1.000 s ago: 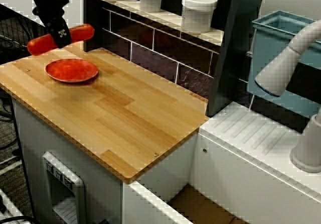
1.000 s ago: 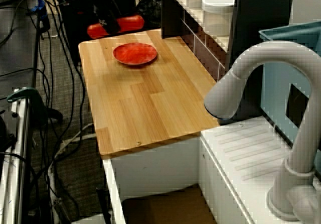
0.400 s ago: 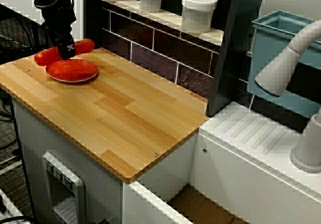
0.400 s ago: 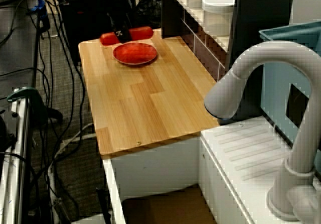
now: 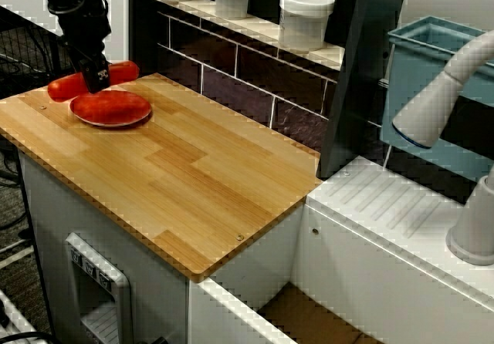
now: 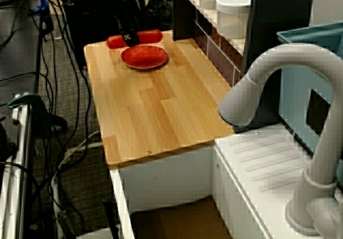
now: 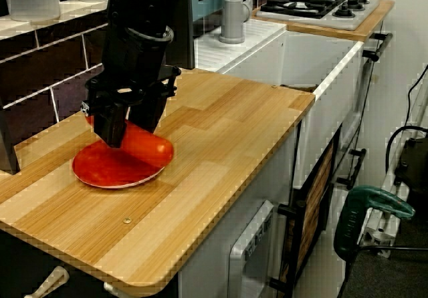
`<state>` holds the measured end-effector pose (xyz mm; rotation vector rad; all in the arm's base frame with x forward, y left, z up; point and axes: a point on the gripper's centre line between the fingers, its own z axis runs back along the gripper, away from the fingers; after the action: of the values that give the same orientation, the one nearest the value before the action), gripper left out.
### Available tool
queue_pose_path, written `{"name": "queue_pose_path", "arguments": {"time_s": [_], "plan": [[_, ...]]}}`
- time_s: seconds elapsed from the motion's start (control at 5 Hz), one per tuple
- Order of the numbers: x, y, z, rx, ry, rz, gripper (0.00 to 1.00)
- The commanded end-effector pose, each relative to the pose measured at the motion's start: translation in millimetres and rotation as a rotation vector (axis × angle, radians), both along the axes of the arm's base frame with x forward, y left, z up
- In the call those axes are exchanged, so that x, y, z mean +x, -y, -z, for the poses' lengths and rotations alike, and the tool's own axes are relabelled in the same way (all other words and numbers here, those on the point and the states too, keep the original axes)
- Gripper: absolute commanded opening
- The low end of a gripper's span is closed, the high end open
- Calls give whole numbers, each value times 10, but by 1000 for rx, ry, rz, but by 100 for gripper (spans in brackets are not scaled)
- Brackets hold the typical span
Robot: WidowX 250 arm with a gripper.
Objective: Put the object on the plate
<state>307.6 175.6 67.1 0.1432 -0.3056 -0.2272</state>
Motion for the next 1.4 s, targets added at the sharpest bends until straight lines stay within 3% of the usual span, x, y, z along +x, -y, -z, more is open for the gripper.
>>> {"name": "queue_pose_path", "arguments": {"time_s": [0.0, 0.4, 1.2], "plan": [[-10, 4, -63, 37, 22, -19, 100], [-66, 41, -15, 29, 1, -42, 100], [-66, 41, -15, 29, 1, -42, 100]]}}
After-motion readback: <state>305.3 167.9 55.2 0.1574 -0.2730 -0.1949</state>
